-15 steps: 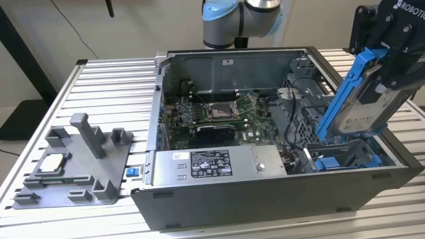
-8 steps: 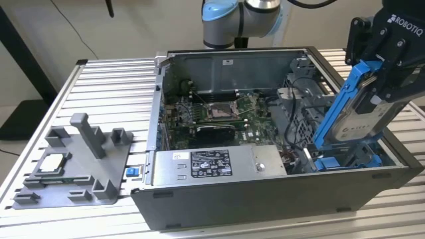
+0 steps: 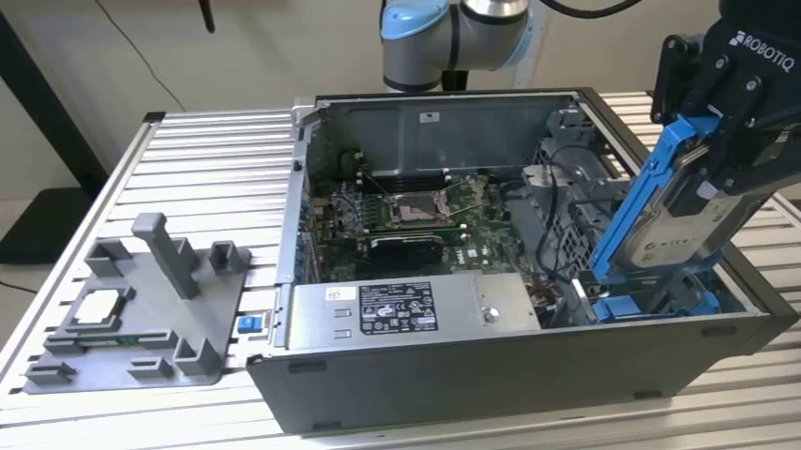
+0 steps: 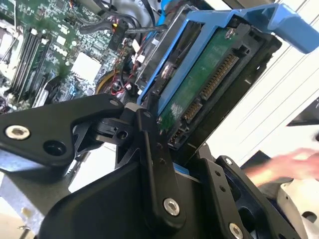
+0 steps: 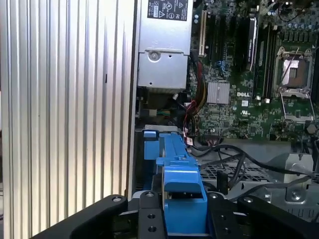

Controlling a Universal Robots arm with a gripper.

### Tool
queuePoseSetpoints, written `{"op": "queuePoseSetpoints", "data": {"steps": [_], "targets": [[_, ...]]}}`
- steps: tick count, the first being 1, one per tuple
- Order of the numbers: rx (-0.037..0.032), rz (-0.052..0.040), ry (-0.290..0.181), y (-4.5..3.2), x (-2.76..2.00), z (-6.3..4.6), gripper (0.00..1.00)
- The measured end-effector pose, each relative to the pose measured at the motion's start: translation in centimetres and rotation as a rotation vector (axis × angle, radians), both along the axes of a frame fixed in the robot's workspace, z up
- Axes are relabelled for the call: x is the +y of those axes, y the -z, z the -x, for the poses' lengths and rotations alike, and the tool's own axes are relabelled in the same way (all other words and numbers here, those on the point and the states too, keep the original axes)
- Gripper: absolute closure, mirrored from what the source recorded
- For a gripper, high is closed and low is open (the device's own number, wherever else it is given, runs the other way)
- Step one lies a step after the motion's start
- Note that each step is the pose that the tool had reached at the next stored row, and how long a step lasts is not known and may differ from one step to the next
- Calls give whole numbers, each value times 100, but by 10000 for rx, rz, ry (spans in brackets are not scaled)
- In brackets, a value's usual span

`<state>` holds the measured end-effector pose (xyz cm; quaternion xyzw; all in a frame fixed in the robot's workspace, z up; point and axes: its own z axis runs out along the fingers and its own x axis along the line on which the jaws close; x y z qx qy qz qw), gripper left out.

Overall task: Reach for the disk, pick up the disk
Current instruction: 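Pick up the disk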

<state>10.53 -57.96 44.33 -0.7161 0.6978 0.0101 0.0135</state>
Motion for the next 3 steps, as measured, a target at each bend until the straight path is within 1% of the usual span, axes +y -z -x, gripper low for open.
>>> {"op": "queuePoseSetpoints", "data": {"steps": [3], "targets": [[0,0,8,0,0,0,100]]}}
